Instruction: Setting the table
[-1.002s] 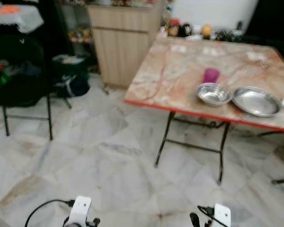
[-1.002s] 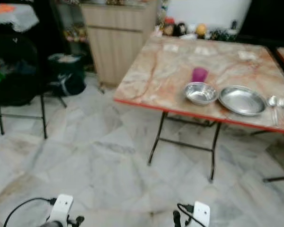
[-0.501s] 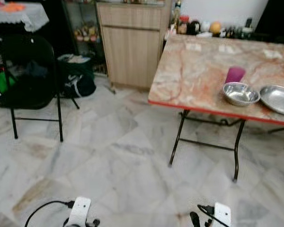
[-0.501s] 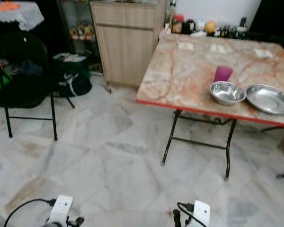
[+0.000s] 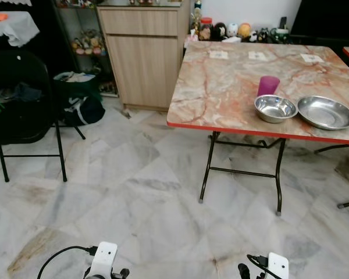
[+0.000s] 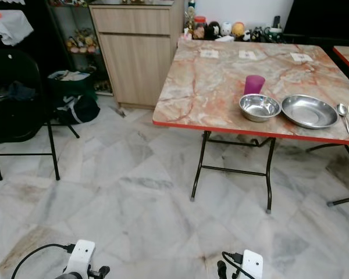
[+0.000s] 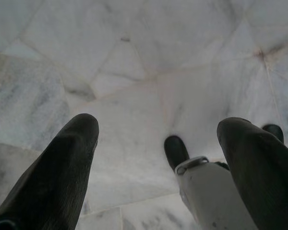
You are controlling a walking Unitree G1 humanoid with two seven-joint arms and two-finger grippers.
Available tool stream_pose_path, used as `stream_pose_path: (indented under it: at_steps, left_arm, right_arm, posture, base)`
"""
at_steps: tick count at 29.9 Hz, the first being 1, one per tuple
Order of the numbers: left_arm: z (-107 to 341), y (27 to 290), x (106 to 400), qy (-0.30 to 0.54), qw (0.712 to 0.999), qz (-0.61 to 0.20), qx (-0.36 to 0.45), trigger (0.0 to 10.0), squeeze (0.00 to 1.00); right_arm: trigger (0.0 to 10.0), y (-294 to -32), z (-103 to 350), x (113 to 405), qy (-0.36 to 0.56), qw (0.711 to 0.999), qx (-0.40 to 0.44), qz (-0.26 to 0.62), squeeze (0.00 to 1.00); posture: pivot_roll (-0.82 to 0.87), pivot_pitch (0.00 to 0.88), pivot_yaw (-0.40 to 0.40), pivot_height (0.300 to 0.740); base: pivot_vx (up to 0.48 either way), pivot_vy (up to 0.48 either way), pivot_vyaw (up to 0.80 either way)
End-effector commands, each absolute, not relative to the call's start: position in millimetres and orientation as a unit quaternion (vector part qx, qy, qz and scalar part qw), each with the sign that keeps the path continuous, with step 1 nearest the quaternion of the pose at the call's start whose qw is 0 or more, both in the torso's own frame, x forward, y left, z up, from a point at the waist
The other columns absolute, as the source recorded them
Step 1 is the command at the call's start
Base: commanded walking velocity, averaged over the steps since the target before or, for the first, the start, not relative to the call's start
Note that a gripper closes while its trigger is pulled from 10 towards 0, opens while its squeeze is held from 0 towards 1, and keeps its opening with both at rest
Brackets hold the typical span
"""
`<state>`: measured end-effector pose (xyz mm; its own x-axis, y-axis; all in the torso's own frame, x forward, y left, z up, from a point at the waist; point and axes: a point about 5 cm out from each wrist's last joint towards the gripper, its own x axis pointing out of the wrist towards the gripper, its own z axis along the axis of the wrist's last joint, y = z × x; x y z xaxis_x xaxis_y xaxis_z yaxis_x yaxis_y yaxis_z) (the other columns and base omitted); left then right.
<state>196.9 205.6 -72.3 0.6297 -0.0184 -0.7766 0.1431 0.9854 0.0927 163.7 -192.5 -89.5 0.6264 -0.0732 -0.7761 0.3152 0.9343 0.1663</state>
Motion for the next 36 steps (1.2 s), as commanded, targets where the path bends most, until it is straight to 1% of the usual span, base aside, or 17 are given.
stream_pose_path:
  at_steps: [1, 22, 30, 32, 36]
  left_arm:
    - [-71.7, 205.8, 198.0, 0.427, 0.9, -0.048, 0.077, 10.0, 0.0]
    - [-71.2, 203.5, 199.5, 0.424, 0.901, -0.05, 0.074, 10.0, 0.0]
    - [-71.3, 203.0, 199.6, 0.424, 0.901, -0.049, 0.073, 10.0, 0.0]
    - [-71.3, 203.0, 199.7, 0.424, 0.901, -0.049, 0.074, 10.0, 0.0]
    - [-71.4, 202.3, 199.8, 0.425, 0.901, -0.051, 0.076, 10.0, 0.0]
  right_arm:
    - [10.0, -193.3, -88.4, 165.5, 0.411, 0.892, 0.149, -0.115, 0.0]
    - [10.0, -196.0, -88.0, 165.5, 0.41, 0.891, 0.151, -0.122, 0.0]
    - [10.0, -196.5, -87.8, 166.1, 0.411, 0.892, 0.148, -0.118, 0.0]
    - [10.0, -196.6, -87.3, 166.6, 0.407, 0.893, 0.148, -0.119, 0.0]
    - [10.0, -197.1, -87.2, 166.9, 0.408, 0.893, 0.146, -0.12, 0.0]
  posture:
    - [0.05, 0.0, -0.004, 0.74]
    - [0.06, 0.0, -0.011, 0.74]
    - [0.05, 0.0, -0.012, 0.74]
    - [0.05, 0.0, -0.012, 0.74]
    - [0.05, 0.0, -0.013, 0.74]
  base:
    - [0.382, 0.0, 0.0]
    - [0.391, 0.0, 0.0]
    - [0.389, 0.0, -0.64]
    - [0.324, 0.0, 0.0]
    - [0.0, 0.0, 0.0]
